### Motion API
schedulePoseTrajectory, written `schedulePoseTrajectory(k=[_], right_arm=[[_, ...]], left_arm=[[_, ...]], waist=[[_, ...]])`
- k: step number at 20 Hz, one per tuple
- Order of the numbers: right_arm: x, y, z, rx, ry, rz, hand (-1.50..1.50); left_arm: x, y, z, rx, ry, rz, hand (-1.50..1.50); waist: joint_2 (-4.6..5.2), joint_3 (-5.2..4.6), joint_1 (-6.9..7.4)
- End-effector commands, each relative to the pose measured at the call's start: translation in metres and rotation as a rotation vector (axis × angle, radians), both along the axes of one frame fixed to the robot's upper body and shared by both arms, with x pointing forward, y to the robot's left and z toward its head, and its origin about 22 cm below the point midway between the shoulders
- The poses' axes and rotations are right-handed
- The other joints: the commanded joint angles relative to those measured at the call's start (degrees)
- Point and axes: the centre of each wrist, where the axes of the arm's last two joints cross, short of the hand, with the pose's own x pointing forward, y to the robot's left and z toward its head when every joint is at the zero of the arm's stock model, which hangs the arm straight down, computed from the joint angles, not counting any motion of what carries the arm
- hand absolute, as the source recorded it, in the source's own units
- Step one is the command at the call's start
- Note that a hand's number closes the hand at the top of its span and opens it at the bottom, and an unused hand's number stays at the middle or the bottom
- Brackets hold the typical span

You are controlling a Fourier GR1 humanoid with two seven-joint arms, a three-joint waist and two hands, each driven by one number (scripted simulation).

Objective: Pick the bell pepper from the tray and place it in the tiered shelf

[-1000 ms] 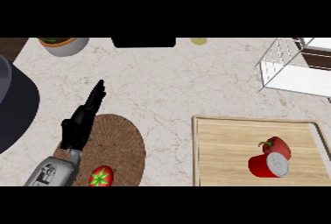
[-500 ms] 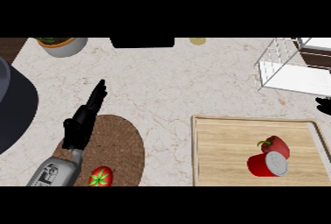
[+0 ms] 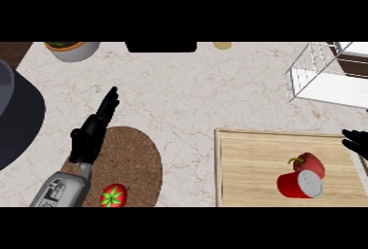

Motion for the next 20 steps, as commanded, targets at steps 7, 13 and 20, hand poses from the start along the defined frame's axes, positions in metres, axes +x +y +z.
schedulePoseTrajectory(k=[7,13,20], right_arm=[[0.002,0.014,-0.025,0.006,-0.01,-0.029,-1.5],[-0.015,0.011,-0.033,-0.005,-0.015,-0.071,-1.5],[-0.015,0.014,-0.021,-0.04,-0.008,-0.082,-1.5]], left_arm=[[0.011,-0.009,0.003,0.0,0.003,-0.008,0.0],[-0.01,-0.017,0.015,-0.017,0.003,-0.004,0.0],[-0.012,0.015,0.004,-0.005,0.003,-0.012,0.0]], waist=[[0.16,0.02,0.48],[0.05,0.03,0.48],[0.07,0.01,0.45]])
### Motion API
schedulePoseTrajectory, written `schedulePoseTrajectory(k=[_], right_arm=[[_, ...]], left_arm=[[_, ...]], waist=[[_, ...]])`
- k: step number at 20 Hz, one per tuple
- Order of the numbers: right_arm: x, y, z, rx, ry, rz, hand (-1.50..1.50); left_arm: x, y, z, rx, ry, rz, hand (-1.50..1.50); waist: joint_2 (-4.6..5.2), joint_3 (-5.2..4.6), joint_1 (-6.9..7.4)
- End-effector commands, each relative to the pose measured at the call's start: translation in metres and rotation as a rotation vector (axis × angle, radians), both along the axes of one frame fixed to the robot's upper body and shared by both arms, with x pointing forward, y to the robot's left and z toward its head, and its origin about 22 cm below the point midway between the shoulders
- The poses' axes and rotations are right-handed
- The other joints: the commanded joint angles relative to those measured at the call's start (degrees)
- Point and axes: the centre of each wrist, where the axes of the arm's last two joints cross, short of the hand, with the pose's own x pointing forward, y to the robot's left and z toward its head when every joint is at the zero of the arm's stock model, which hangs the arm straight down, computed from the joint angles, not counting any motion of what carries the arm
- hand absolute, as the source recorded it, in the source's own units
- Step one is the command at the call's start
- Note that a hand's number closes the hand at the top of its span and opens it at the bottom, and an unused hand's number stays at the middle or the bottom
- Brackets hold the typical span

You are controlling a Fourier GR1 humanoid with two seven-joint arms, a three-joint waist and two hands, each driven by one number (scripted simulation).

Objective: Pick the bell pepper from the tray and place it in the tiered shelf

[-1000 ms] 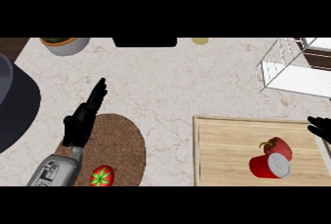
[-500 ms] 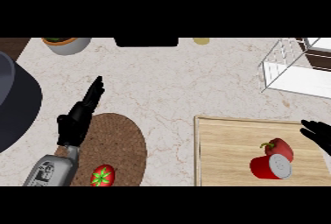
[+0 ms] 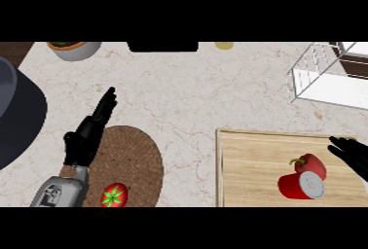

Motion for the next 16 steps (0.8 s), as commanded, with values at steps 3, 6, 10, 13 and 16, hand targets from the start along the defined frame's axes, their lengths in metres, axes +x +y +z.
schedulePoseTrajectory(k=[3,6,10,13,16], right_arm=[[0.02,0.005,0.006,-0.025,0.006,-0.01,-1.5],[0.02,0.008,-0.001,-0.037,0.019,-0.01,-1.5],[0.014,0.01,-0.023,-0.08,0.03,-0.031,-1.5],[-0.002,0.014,-0.028,-0.086,0.015,-0.031,-1.5],[0.022,-0.003,-0.04,-0.08,0.01,-0.048,-1.5]], left_arm=[[-0.006,0.004,0.009,0.006,-0.01,-0.008,0.0],[0.009,0.006,-0.016,0.004,-0.01,-0.012,0.0],[0.015,-0.001,-0.01,0.013,0.0,0.015,0.0],[0.003,0.007,-0.008,0.004,0.001,0.006,0.0],[-0.008,-0.015,0.011,0.006,-0.001,-0.018,0.0]], waist=[[0.0,-0.02,0.27],[0.08,-0.03,0.03],[0.04,-0.02,-0.04],[-0.01,-0.02,-0.03],[-0.02,0.01,0.35]])
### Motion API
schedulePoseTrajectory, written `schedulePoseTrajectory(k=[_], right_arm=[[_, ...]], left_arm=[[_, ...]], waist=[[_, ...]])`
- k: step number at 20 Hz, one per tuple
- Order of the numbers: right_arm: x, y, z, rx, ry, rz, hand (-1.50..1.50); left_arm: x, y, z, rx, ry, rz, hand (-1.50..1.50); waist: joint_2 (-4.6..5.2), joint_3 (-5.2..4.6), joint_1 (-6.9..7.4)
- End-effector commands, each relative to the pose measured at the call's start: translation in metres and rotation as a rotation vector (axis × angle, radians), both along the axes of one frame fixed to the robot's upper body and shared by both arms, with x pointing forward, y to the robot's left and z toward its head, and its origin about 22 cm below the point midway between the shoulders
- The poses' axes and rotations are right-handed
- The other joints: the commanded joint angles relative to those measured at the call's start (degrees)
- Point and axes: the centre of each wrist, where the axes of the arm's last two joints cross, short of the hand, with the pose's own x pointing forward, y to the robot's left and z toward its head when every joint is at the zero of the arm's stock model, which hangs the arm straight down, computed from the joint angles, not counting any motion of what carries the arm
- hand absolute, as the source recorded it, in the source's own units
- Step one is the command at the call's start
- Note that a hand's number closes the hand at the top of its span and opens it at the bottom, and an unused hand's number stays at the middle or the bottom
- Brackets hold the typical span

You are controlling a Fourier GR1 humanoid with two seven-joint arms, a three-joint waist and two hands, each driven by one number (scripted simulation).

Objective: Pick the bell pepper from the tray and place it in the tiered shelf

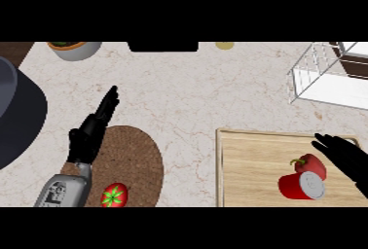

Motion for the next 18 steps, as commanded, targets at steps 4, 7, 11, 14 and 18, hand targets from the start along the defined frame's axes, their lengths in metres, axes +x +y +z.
schedulePoseTrajectory(k=[4,7,11,14,18], right_arm=[[-0.009,-0.004,-0.011,-0.024,-0.004,-0.022,-1.5],[0.01,0.003,-0.013,-0.038,-0.005,-0.013,-1.5],[0.031,0.016,-0.037,-0.039,0.013,-0.023,-1.5],[0.041,-0.017,-0.044,-0.041,0.006,-0.022,-1.5],[0.033,0.006,-0.054,-0.029,0.025,-0.007,-1.5]], left_arm=[[-0.021,-0.006,-0.02,-0.012,0.011,-0.005,0.0],[0.001,-0.015,-0.003,0.009,0.001,0.028,0.0],[0.002,-0.019,0.007,-0.016,-0.003,-0.02,0.0],[-0.017,0.012,-0.008,0.01,0.003,-0.004,0.0],[-0.013,-0.015,0.002,-0.016,-0.003,0.01,0.0]], waist=[[-0.03,0.0,-0.1],[0.01,0.01,-0.03],[0.03,0.01,0.16],[0.05,0.02,0.32],[0.0,0.01,0.09]])
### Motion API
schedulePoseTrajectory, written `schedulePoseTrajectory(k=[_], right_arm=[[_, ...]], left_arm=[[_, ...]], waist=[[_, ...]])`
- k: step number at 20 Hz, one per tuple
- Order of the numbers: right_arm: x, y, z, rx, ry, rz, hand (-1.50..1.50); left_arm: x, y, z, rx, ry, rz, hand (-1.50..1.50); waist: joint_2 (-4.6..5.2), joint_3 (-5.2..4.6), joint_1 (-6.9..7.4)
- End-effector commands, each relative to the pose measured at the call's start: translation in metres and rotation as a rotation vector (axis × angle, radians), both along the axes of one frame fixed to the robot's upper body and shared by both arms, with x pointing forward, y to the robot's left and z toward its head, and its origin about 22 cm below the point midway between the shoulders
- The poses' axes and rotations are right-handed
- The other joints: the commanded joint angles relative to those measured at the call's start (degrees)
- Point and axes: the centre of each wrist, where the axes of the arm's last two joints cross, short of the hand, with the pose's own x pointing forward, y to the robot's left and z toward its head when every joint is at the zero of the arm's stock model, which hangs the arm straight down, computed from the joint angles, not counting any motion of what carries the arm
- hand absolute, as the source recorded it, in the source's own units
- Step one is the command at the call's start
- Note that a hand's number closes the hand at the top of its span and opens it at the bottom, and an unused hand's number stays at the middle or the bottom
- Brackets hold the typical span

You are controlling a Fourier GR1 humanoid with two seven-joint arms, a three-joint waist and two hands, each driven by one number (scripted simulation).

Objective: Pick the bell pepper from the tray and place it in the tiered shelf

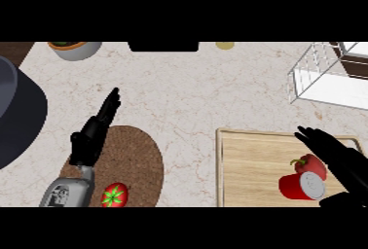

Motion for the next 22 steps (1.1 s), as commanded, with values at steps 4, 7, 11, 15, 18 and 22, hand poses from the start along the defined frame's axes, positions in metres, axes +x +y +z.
schedulePoseTrajectory(k=[4,7,11,15,18,22], right_arm=[[-0.019,-0.012,-0.005,-0.028,0.025,0.009,-1.5],[0.012,0.002,-0.006,-0.029,0.038,0.014,-1.5],[0.001,-0.012,-0.027,-0.108,0.038,0.065,1.5],[0.005,0.008,-0.013,-0.138,-0.043,0.088,1.5],[0.016,-0.019,-0.015,-0.104,-0.059,0.097,1.5],[0.011,0.027,-0.011,-0.007,0.009,-0.111,1.5]], left_arm=[[0.014,-0.005,0.011,-0.001,0.013,0.005,0.0],[-0.006,0.002,0.006,0.006,-0.003,-0.001,0.0],[0.016,0.006,0.0,-0.02,0.003,0.0,0.0],[-0.013,0.018,0.01,0.002,0.014,-0.009,0.0],[0.004,-0.002,0.004,0.005,0.001,-0.004,0.0],[0.002,0.003,0.002,0.005,0.023,0.003,0.0]], waist=[[-0.03,-0.01,-0.29],[-0.03,-0.01,0.04],[0.02,-0.01,-0.11],[-0.09,-0.01,0.15],[-0.01,0.0,0.03],[-0.08,-0.06,-0.08]])
